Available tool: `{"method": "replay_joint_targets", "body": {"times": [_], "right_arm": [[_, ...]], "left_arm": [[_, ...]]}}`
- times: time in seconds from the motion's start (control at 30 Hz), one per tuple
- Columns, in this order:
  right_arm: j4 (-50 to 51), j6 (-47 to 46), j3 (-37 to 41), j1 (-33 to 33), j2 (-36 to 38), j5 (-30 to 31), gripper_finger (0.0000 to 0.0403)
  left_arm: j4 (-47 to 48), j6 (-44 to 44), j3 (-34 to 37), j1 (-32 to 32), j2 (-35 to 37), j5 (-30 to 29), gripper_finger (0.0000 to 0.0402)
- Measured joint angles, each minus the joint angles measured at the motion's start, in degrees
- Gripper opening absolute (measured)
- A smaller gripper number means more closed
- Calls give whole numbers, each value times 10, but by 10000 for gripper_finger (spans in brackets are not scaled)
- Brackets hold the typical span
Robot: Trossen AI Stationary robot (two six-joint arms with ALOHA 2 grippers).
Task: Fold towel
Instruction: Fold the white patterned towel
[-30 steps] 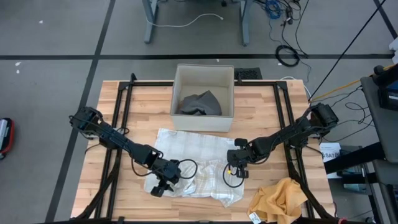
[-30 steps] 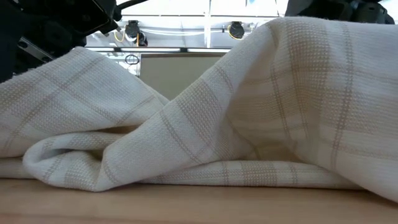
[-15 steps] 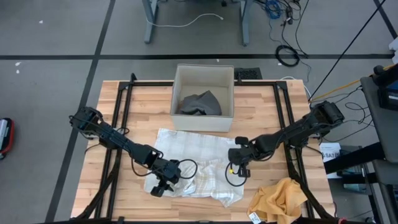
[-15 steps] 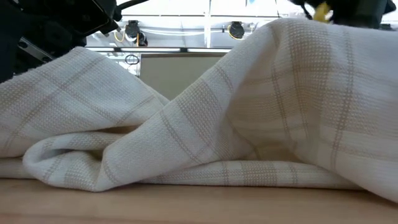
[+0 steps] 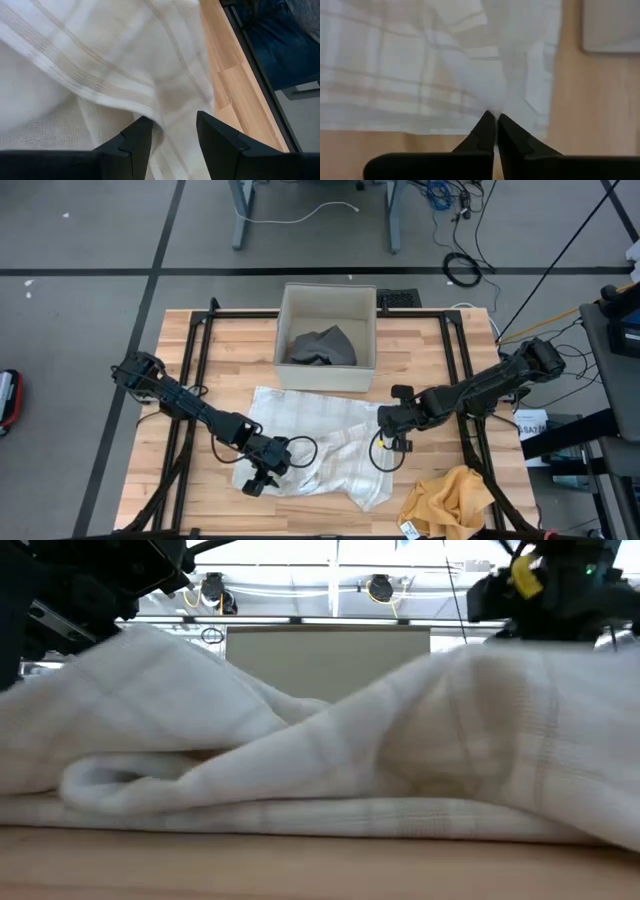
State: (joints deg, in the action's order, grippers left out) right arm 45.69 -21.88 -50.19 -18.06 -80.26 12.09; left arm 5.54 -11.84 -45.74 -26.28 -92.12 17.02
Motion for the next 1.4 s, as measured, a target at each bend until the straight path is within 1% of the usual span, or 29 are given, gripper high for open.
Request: {"method": "replay_joint_targets", "body": {"times": [0.2, 0.4, 0.47, 0.6, 0.63, 0.8, 0.93, 1.07, 1.23, 1.33, 1.4], "right_arm": [[42, -3, 0, 30, -1, 56, 0], [60, -23, 1, 79, -23, 55, 1], [56, -24, 1, 88, -35, 57, 8], [53, -19, 1, 86, -44, 59, 46], [53, -19, 1, 82, -43, 59, 60], [55, -33, 1, 66, -26, 58, 134], [59, -61, 1, 55, -9, 58, 176], [37, -80, 1, 37, -8, 54, 193], [-68, -76, 1, 8, -8, 26, 195], [-133, -61, 1, -12, -12, 26, 190], [-165, -50, 1, -25, -21, 26, 187]], "left_arm": [[0, -1, 0, 0, 2, 0, 160], [1, -9, 0, 0, 2, 1, 160], [4, -12, 0, 0, 2, 1, 160], [25, -14, 0, -1, 2, -1, 160], [28, -14, 0, 0, 2, -12, 160], [17, -10, 0, 19, 2, -127, 160], [-31, 22, 0, 41, 2, -161, 160], [-111, 63, 0, 58, 2, -197, 160], [-221, 83, 0, 77, 0, -175, 160], [-240, 76, -1, 93, -3, -166, 160], [-258, 66, -1, 108, -15, -139, 160]]}}
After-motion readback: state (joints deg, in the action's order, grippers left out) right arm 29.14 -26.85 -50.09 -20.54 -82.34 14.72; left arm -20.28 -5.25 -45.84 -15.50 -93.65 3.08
